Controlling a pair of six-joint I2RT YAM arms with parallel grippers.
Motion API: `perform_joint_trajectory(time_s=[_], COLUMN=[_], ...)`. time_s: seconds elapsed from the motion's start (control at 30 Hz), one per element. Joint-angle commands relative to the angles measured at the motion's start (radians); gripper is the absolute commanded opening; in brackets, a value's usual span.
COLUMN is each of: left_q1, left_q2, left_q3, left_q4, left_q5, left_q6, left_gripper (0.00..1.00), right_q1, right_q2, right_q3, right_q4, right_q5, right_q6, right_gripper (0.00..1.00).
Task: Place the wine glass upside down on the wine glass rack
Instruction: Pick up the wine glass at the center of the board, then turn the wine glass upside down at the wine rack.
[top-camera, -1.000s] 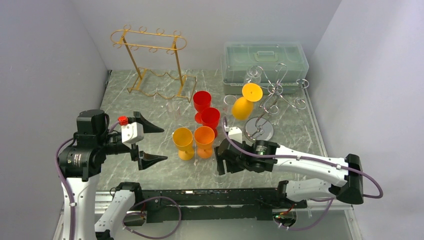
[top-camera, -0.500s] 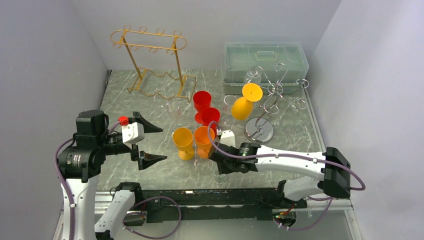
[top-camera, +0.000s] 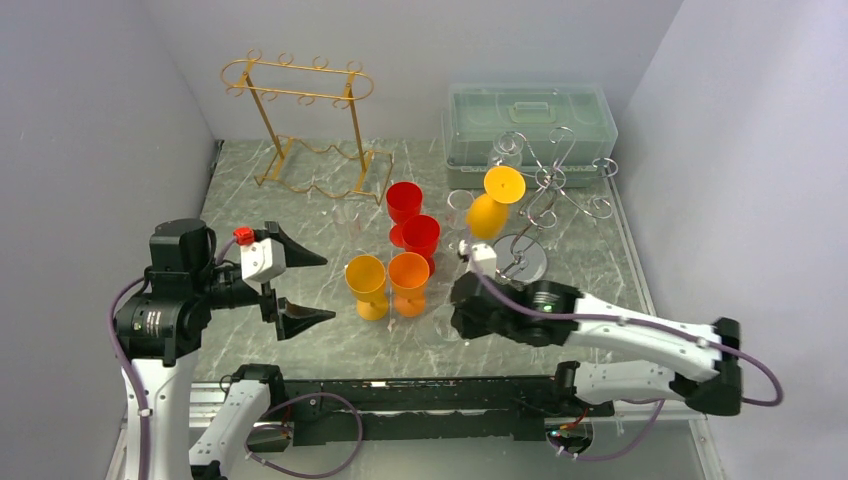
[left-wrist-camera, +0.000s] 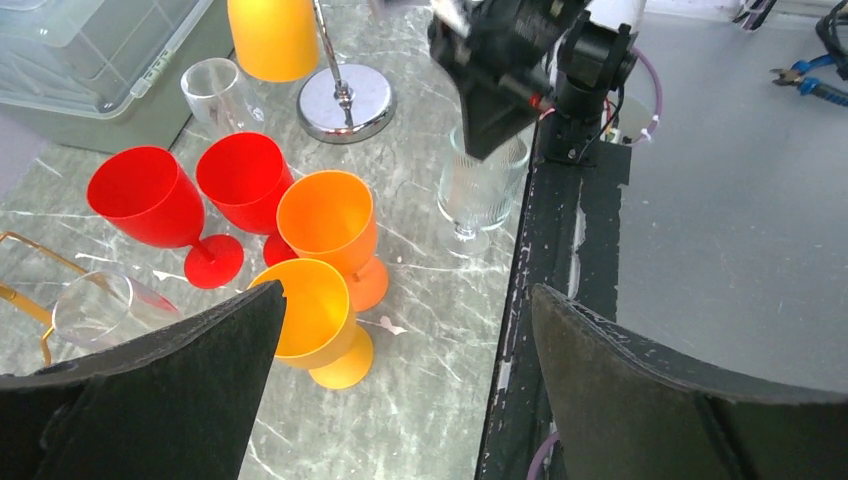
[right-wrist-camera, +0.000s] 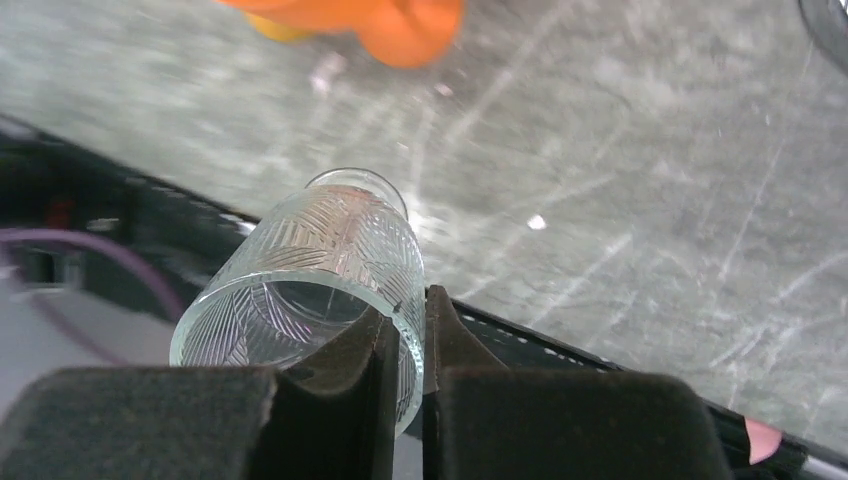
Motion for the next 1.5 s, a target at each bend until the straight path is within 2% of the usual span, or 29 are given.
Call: perform_joint_trajectory(time_s=[0.0, 0.17, 0.3, 0.43, 0.63, 0.77, 0.97, 1.13, 1.33, 1.4, 1.47], left_q1=[-0.001, -0.001, -0.001, -0.001, -0.001, -0.001, -0.002, -0.002, -0.003, -0.003, -0.002], left_q2=[-0.013, -0.012, 0.012, 0.071, 0.112, 0.134, 0.155, 0.157, 0.177, 0.185, 0.189], left_q3=[0.019, -0.026, -0.076, -0.045, -0.044, -0.047, -0.043, -0.037, -0.02, -0.007, 0.002], left_q4=[0.119, 0.326, 0.51, 0.529, 0.504, 0.481, 0.478, 0.499, 0.446, 0.418, 0.397], left_q5=[0.071, 0.108, 0.09, 0.095, 0.044, 0.025, 0.029, 0.037, 0.044, 0.046, 0.042], left_q6=[-0.171, -0.425, -0.701, -0.779, -0.772, -0.744, -0.704, -0.713, -0.667, -0.637, -0.598], left_gripper=[0.99, 0.99, 0.99, 0.99, 0.99, 0.93, 0.72, 0.64, 0.33, 0.32, 0.35], right_q1=[-0.002, -0.001, -0.002, -0.002, -0.002, -0.001, -0.001, -0.002, -0.001, 0.0, 0.002], right_q2=[-0.143, -0.132, -0.077, -0.036, 0.009, 0.045, 0.074, 0.091, 0.114, 0.121, 0.123], right_q3=[0.197, 0.383, 0.46, 0.473, 0.494, 0.523, 0.525, 0.516, 0.503, 0.502, 0.495], right_q4=[-0.003, -0.002, 0.156, 0.357, 0.521, 0.55, 0.589, 0.626, 0.676, 0.691, 0.707], right_q5=[-0.016, 0.041, 0.112, 0.155, 0.149, 0.116, 0.059, 0.018, -0.026, -0.037, -0.051], right_q6=[-0.096, -0.169, -0.252, -0.312, -0.361, -0.364, -0.343, -0.328, -0.319, -0.322, -0.328], right_gripper=[0.0, 0.0, 0.0, 0.0, 0.0, 0.0, 0.0, 0.0, 0.0, 0.0, 0.0])
